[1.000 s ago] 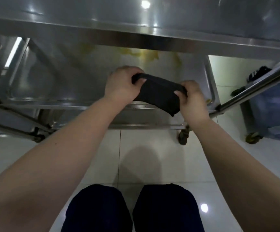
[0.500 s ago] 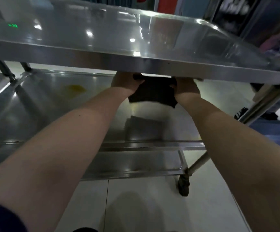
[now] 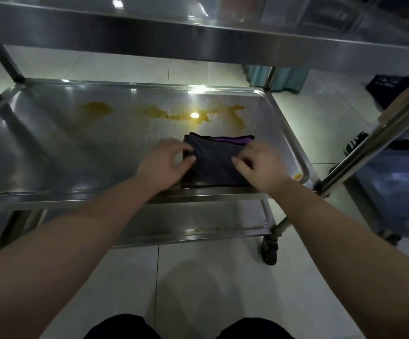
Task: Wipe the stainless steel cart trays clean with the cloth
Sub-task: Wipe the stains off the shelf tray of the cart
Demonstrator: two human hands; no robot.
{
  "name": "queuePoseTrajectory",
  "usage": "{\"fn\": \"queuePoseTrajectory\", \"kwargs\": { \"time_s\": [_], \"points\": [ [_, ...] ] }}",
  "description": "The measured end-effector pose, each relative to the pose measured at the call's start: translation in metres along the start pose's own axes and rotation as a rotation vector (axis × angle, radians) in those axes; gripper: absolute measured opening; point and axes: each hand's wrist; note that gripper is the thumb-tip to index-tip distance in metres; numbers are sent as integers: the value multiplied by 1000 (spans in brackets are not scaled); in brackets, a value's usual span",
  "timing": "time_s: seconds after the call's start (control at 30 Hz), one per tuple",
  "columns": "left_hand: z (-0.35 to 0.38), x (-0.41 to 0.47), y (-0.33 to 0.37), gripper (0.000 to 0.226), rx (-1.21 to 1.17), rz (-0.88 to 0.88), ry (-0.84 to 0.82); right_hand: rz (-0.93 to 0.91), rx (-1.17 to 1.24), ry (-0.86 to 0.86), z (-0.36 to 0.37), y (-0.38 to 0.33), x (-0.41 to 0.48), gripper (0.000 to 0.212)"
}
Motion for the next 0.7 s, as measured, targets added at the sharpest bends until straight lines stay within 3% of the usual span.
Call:
{"fn": "queuePoseTrajectory", "kwargs": {
  "time_s": [0.07,0.13,0.2,0.3,0.4,0.53,0.7],
  "points": [
    [0,25,-9,35,8,-165,18,181,28,13,22,-25,33,38],
    [14,42,-15,42,169,-218,-92,321,-69,-178,52,-49,51,59],
    [31,51,-19,48,347,-194,-208,345,-177,-327,79,-58,52,70],
    [47,56,-28,53,414,-169,-257,309,-241,-325,88,-35,42,78],
    [48,56,-36,58,436,-152,-301,307,-258,-304,64,21,29,81],
    [53,56,-36,56,482,-149,-329,437,-300,-335,22,89,10,73],
    [55,57,-33,54,521,-205,-328,405,-292,-332,46,38,21,73]
  ]
}}
Point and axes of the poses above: each hand's wrist, its own x-axis towards the middle knuckle, its own z-axis out of the palm, y = z × x, and after that the axes turned 6 degrees about y, right-handed
